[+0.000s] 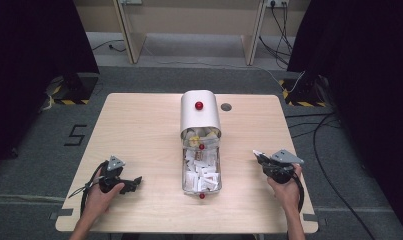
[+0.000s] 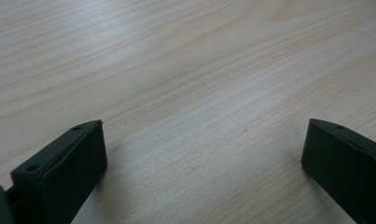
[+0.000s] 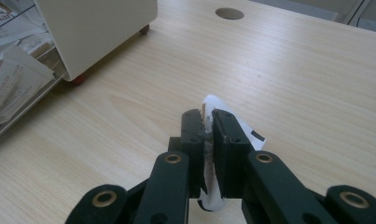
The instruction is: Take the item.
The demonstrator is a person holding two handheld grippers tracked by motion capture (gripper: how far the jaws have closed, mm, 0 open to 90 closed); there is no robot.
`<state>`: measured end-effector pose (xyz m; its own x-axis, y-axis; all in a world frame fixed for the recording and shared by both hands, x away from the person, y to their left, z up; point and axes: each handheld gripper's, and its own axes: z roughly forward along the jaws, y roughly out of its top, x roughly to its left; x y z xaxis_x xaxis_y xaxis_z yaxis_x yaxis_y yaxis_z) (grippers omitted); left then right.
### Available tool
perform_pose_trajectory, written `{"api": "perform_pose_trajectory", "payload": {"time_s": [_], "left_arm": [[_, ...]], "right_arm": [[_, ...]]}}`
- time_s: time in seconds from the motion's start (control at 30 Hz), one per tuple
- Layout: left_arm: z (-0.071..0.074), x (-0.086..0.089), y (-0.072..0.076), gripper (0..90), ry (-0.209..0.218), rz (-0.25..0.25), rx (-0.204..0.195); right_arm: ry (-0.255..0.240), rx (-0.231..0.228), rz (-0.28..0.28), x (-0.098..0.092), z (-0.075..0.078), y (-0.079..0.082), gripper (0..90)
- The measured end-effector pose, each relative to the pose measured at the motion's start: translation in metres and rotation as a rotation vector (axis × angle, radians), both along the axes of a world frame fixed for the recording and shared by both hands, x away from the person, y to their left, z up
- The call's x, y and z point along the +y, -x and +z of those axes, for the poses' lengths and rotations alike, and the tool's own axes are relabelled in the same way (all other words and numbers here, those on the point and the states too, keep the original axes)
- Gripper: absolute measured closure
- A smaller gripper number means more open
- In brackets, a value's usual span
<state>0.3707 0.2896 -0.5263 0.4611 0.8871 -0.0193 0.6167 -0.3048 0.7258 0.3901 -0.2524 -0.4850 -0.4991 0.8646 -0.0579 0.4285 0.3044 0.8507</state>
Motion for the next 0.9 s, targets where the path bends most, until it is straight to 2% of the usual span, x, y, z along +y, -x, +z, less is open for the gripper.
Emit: {"api": "perform_pose_trajectory", "payload": {"time_s": [0.7, 0.9], "left_arm": [[0.0, 0.0, 0.0, 0.0, 0.0, 0.0, 0.0], [0.0, 0.0, 0.0, 0.0, 0.0, 0.0, 0.0]], "right_arm": [[0.015, 0.055, -0.014, -0.005, -0.015, -0.008, 82.0], [0.021, 0.066, -0.014, -0.004, -0.018, -0.009, 77.3]]}}
